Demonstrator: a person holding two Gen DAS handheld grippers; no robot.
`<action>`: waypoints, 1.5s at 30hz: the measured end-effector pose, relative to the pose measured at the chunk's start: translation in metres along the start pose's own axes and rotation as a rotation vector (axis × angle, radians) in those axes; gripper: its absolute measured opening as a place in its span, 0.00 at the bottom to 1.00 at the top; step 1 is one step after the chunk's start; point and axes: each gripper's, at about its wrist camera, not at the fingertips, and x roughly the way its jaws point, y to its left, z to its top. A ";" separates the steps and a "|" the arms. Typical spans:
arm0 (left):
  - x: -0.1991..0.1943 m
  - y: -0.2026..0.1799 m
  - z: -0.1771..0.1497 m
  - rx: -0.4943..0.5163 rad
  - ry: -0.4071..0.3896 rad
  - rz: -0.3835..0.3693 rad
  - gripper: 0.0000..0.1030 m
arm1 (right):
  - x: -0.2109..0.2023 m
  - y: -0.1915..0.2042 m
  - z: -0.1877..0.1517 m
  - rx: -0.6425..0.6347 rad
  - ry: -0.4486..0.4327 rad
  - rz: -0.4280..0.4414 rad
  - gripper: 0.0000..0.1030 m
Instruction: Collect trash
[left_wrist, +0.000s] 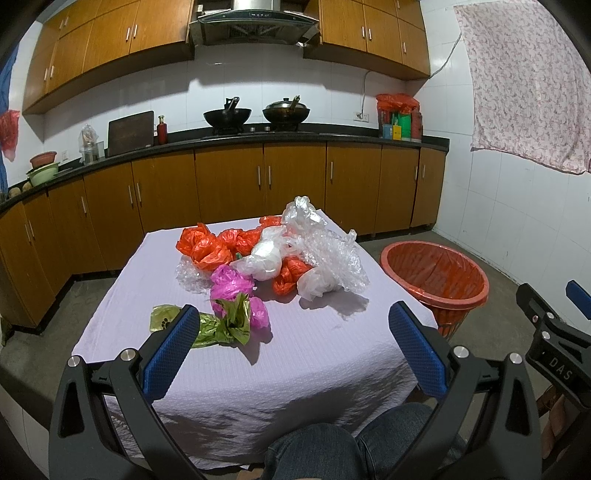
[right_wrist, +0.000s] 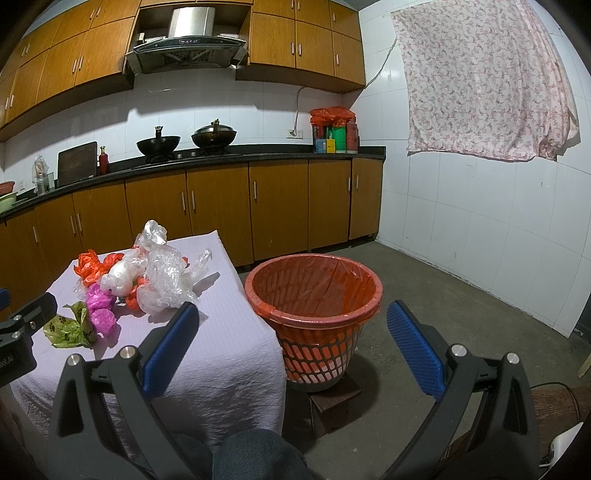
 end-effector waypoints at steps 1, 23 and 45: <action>0.000 0.000 -0.001 -0.001 0.001 0.000 0.98 | 0.000 0.000 0.000 0.000 0.000 0.000 0.96; 0.011 0.011 -0.011 -0.042 0.045 0.021 0.98 | 0.003 0.001 -0.001 0.003 0.004 -0.001 0.96; 0.085 0.120 -0.035 -0.249 0.181 0.153 0.94 | 0.026 0.007 -0.014 -0.009 0.093 0.004 0.96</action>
